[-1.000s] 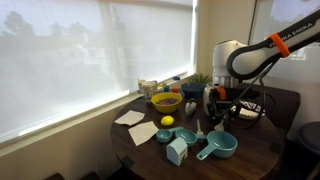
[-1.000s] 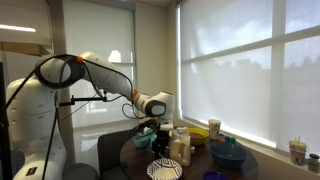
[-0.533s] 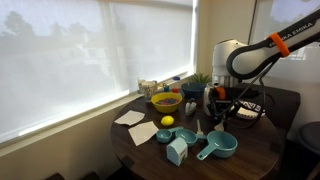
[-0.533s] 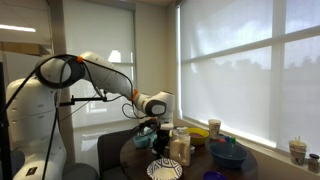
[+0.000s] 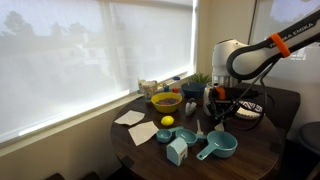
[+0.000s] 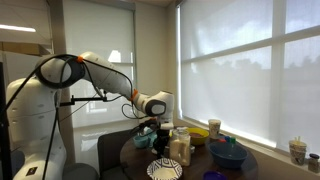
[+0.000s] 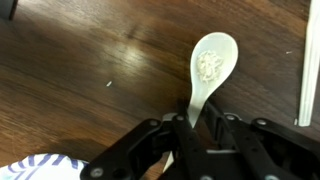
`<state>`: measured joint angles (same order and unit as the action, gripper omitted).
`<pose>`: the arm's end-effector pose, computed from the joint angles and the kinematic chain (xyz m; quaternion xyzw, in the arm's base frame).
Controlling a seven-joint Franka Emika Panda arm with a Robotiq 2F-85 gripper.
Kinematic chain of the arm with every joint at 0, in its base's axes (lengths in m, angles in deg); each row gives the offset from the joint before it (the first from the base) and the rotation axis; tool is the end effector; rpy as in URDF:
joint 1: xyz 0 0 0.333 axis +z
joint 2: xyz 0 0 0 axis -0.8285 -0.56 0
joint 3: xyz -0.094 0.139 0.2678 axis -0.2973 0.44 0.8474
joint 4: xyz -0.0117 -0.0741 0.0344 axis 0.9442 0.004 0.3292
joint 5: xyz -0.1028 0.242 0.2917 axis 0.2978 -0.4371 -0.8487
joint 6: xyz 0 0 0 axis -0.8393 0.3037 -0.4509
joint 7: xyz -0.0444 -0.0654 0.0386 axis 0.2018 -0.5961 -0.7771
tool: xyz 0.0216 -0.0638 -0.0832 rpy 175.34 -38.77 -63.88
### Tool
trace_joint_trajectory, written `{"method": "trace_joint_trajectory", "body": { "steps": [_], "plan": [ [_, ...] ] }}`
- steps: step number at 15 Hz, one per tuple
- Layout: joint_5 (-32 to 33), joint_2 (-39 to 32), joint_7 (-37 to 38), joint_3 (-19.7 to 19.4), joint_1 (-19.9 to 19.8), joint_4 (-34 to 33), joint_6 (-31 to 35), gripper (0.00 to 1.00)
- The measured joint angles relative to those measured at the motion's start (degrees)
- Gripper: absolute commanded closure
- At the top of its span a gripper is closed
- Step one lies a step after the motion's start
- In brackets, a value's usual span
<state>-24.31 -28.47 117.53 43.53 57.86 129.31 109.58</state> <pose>0.4962 0.0656 0.3811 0.8593 -0.5089 -0.0513 0.0025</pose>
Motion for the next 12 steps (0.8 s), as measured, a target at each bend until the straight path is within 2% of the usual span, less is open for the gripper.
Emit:
{"method": "trace_joint_trajectory", "body": {
  "steps": [4,7,9,12],
  "plan": [
    [0.2,0.0,0.0,0.0,0.3,0.0,0.1,0.88],
    [0.4,0.0,0.0,0.0,0.5,0.0,0.1,0.89],
    [0.4,-0.1,0.0,0.0,0.5,-0.1,0.2,0.96],
    [0.7,-0.1,0.0,0.1,0.6,-0.1,0.3,0.96]
  ]
}}
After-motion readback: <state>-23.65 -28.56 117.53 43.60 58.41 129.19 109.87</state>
